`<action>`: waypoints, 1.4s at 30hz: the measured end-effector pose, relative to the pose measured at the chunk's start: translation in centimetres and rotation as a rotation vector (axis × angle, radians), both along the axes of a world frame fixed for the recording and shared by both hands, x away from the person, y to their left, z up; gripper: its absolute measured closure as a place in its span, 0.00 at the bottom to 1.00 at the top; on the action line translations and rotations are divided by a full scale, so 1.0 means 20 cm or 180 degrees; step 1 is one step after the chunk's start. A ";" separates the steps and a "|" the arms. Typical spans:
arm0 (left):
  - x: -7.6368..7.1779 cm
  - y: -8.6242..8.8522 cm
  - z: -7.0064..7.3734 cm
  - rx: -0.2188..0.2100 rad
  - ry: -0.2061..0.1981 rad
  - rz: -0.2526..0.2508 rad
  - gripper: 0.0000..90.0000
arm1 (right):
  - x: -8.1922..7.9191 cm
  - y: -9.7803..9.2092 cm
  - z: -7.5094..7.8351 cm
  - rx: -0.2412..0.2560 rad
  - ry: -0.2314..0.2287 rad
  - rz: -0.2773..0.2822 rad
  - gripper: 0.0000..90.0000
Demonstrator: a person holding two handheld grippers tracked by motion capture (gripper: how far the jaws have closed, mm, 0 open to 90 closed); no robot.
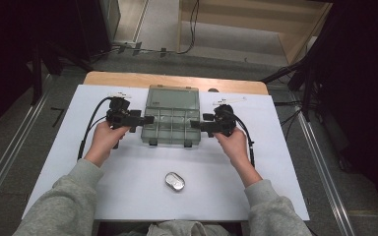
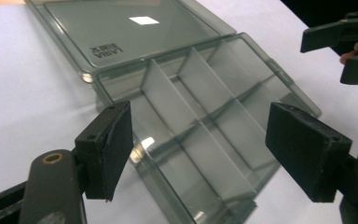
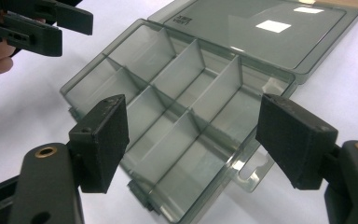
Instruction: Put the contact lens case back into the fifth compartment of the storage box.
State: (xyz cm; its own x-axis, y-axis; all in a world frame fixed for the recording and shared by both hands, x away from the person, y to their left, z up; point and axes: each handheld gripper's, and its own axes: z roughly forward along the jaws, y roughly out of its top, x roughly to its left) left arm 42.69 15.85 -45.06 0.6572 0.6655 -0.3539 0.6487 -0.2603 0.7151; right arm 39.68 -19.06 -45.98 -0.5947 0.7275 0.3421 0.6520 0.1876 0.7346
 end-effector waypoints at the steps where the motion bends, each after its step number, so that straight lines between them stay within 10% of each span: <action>1: -0.01 0.00 0.00 -0.0006 0.0003 -0.0020 0.27 | -0.01 0.00 0.00 0.0000 0.0000 0.0011 0.26; 12: -0.09 0.02 0.04 -0.0173 0.0049 -0.0150 0.27 | -0.08 -0.02 0.02 -0.0039 -0.0007 0.0089 0.26; 42: -0.31 0.05 0.01 -0.0072 -0.0008 -0.0411 0.27 | -0.32 -0.04 0.01 -0.0062 -0.0001 0.0252 0.26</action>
